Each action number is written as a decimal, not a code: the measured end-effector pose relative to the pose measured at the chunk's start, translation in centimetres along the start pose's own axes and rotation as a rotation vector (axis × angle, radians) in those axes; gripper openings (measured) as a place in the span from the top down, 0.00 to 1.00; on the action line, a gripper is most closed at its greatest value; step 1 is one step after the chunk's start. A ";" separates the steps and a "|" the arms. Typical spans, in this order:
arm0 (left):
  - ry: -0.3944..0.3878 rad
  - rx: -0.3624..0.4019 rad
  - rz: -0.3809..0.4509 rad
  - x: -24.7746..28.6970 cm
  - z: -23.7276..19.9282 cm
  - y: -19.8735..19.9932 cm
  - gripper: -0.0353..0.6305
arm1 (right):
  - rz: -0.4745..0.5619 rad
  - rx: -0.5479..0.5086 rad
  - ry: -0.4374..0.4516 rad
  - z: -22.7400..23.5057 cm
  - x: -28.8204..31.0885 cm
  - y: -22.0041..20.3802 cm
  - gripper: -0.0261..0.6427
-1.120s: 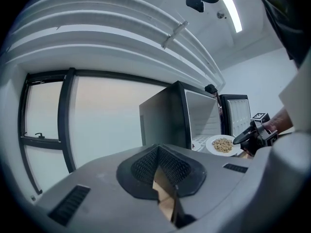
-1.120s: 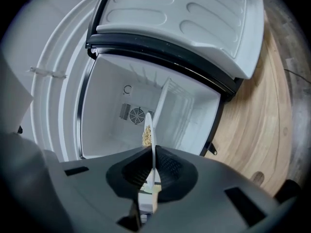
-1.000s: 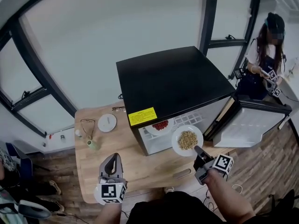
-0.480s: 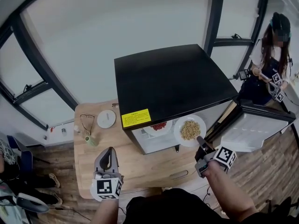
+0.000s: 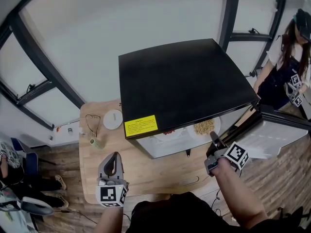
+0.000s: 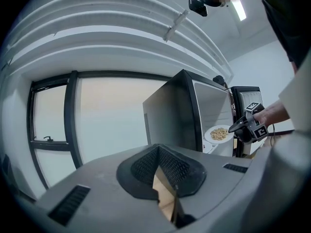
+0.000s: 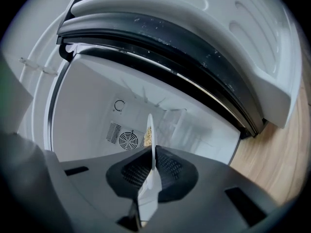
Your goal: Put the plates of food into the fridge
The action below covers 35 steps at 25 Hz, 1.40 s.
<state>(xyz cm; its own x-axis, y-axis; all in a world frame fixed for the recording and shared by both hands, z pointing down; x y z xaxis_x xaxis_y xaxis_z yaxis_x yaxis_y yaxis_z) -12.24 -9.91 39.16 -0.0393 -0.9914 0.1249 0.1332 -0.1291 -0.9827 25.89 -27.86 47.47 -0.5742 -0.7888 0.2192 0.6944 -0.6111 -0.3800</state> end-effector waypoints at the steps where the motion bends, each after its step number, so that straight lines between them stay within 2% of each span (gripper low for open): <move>1: -0.001 0.001 -0.003 0.1 0.0 0.0 0.94 | 0.008 -0.007 -0.001 -0.1 0.4 0.2 0.91; 12: 0.010 0.000 -0.035 0.3 -0.3 -1.0 0.94 | 0.003 -0.213 -0.083 -0.8 3.7 1.4 0.90; 18: 0.019 0.001 -0.033 0.9 -0.5 -1.1 0.94 | -0.023 -0.430 -0.161 -1.0 5.4 2.5 0.85; 24: 0.016 0.004 -0.032 1.2 -0.3 -0.8 0.94 | -0.073 -0.675 -0.309 -0.1 6.4 2.6 0.72; 25: 0.013 0.006 -0.032 1.3 -0.2 -0.8 0.94 | -0.064 -0.709 -0.327 0.0 6.4 2.6 0.69; 27: 0.009 0.009 -0.030 1.5 -0.1 -0.6 0.94 | -0.027 -0.762 -0.350 -0.4 6.0 3.0 0.67; 31: 0.006 0.003 -0.024 1.8 -0.1 -0.5 0.94 | 0.017 -0.779 -0.313 -1.4 5.5 3.3 0.67; 35: -0.032 0.012 -0.043 2.0 0.2 -0.7 0.94 | 0.045 -0.776 -0.223 -2.5 4.9 2.6 0.67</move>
<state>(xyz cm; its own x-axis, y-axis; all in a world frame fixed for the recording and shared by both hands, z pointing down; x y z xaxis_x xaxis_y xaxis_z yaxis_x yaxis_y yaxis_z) -12.23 -11.81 40.11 -0.0137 -0.9852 0.1711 0.1444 -0.1713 -0.9746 23.83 -33.15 45.30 -0.3963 -0.8562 0.3315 0.1692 -0.4230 -0.8902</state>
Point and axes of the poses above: the fingertips, and each gripper's own axes: x forward along the fingers, z to its right, y out of its top, the point moved 3 cm from there along -x, backward along the fingers, and after that the axes turned 2 degrees about y, right-handed, at the moved point
